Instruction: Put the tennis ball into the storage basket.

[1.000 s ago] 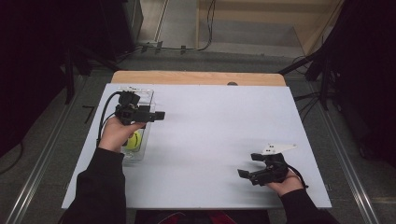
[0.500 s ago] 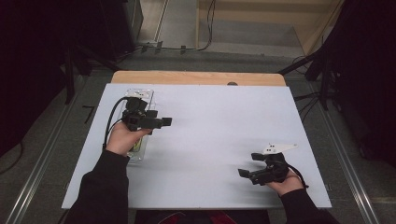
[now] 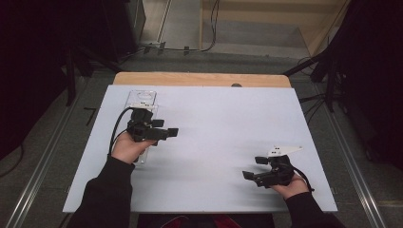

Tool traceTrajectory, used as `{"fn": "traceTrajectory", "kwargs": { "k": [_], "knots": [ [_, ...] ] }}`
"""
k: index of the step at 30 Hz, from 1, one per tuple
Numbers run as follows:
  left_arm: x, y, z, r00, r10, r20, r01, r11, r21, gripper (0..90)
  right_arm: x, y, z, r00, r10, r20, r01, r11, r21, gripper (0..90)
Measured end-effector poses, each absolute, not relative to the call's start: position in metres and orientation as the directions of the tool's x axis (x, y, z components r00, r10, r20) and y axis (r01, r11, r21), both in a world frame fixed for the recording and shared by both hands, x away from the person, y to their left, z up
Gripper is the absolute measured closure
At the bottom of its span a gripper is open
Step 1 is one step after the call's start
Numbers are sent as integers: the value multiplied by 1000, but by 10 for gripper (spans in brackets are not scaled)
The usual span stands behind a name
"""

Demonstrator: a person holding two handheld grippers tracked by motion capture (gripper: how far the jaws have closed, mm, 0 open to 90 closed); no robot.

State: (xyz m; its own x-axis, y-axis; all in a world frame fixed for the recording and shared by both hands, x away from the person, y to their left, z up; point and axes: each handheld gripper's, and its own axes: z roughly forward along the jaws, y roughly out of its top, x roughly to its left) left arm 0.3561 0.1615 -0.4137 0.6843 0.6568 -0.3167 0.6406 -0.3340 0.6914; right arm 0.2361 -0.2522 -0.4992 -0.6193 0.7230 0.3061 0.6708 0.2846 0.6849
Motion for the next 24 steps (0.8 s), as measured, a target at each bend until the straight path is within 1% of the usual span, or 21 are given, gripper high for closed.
{"fn": "traceTrajectory", "kwargs": {
  "k": [5, 9, 12, 18, 24],
  "knots": [
    [350, 161, -420, 699, 654, -290, 621, -355, 698, 212, 237, -254, -499, -591, 737, 328, 688, 247, 682, 137],
    [343, 161, -427, 702, 653, -283, 618, -362, 698, 212, 239, -257, -500, -565, 741, 363, 718, 225, 658, 137],
    [338, 161, -430, 707, 653, -271, 610, -370, 701, 212, 239, -257, -499, -565, 739, 367, 716, 218, 663, 137],
    [328, 164, -437, 715, 641, -279, 597, -354, 720, 212, 239, -257, -499, -574, 743, 345, 704, 233, 671, 137],
    [317, 165, -442, 734, 630, -253, 576, -381, 723, 213, 239, -257, -499, -580, 738, 344, 698, 233, 677, 137]
  ]
}}
